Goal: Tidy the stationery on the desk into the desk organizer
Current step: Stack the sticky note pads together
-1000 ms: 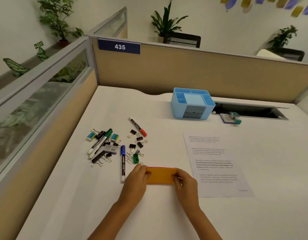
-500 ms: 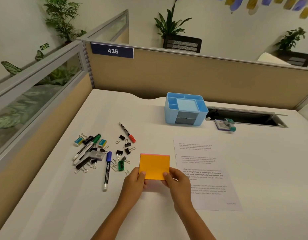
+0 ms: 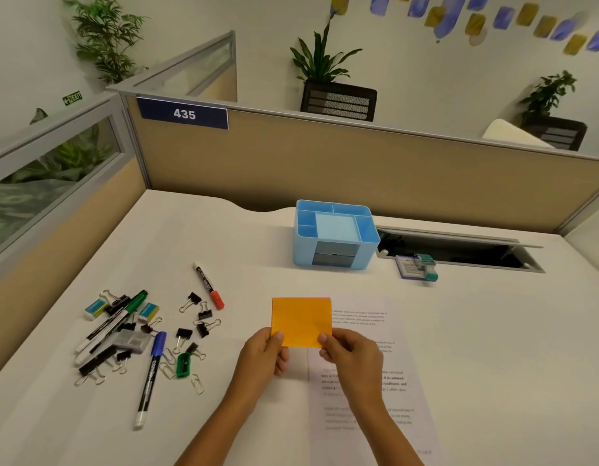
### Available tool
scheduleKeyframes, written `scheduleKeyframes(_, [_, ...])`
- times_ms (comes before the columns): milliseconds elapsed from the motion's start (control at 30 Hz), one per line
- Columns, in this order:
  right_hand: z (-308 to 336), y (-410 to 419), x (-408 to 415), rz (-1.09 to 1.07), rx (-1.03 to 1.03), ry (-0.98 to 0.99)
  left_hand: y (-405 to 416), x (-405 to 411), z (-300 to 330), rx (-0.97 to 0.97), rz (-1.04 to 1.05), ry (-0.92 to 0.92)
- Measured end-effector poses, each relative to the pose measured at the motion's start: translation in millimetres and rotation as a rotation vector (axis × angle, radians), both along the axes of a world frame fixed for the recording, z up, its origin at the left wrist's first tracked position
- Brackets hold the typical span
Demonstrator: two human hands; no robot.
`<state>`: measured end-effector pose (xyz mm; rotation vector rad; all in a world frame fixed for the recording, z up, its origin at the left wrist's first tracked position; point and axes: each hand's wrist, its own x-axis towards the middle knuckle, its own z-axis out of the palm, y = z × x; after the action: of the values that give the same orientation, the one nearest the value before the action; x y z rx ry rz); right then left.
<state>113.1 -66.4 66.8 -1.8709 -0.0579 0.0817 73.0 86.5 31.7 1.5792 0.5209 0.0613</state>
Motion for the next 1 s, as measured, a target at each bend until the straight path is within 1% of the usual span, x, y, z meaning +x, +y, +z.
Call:
scheduleKeyframes(33, [4.8,-1.8,10.4,-0.009,-0.013,-0.043,-1.0,9.0,1.5,0.043,-0.007,-0.012])
scheduleKeyframes(67, [10.2,-4.2,22.3,-0.022,-0.029,-0.093,-1.3,17.5,1.7,0.127,-0.010,-0.030])
scheduleKeyframes(100, [16.3,-7.1,35.8,-0.040,-0.042,-0.145,-0.4,25.6,-0.1,0.261,-0.012,-0.057])
scheduleKeyframes(200, [35.3,-19.8,86.4,-0.135,-0.053,-0.284,5.7,48.3,-14.5,0.754,-0.027,-0.109])
scheduleKeyframes(233, [41.9,-23.6,102.8,-0.174,-0.058,-0.331,7.5,53.6,-18.5,0.858,-0.043,-0.095])
scheduleKeyframes(333, [58.0,-33.1,151.8,-0.290,-0.108,-0.460,12.3,66.2,-29.9,1.018,-0.137,-0.020])
scheduleKeyframes(400, [62.3,-37.0,182.9,-0.331,-0.210,-0.494,14.9,72.3,-39.8,1.093,-0.201,0.034])
scheduleKeyframes(467, [61.0,-39.2,208.4,-0.341,-0.340,-0.479,15.8,74.4,-49.2,1.146,-0.236,0.090])
scheduleKeyframes(600, [49.5,-36.4,242.2,-0.304,-0.558,-0.389,13.5,76.2,-53.3,1.177,-0.243,0.106])
scheduleKeyframes(733, [42.5,-26.7,264.5,-0.243,-0.750,-0.229,12.9,77.3,-47.5,1.194,-0.255,0.127])
scheduleKeyframes(767, [41.9,-22.8,268.4,-0.226,-0.785,-0.202,12.8,77.9,-49.4,1.196,-0.243,0.108])
scheduleKeyframes(867, [38.9,-10.2,277.2,-0.202,-0.806,-0.174,13.7,78.9,-53.5,1.177,-0.223,0.097])
scheduleKeyframes(1000, [30.3,1.8,282.2,-0.161,-0.910,-0.141,12.6,78.6,-45.4,1.189,-0.257,0.145])
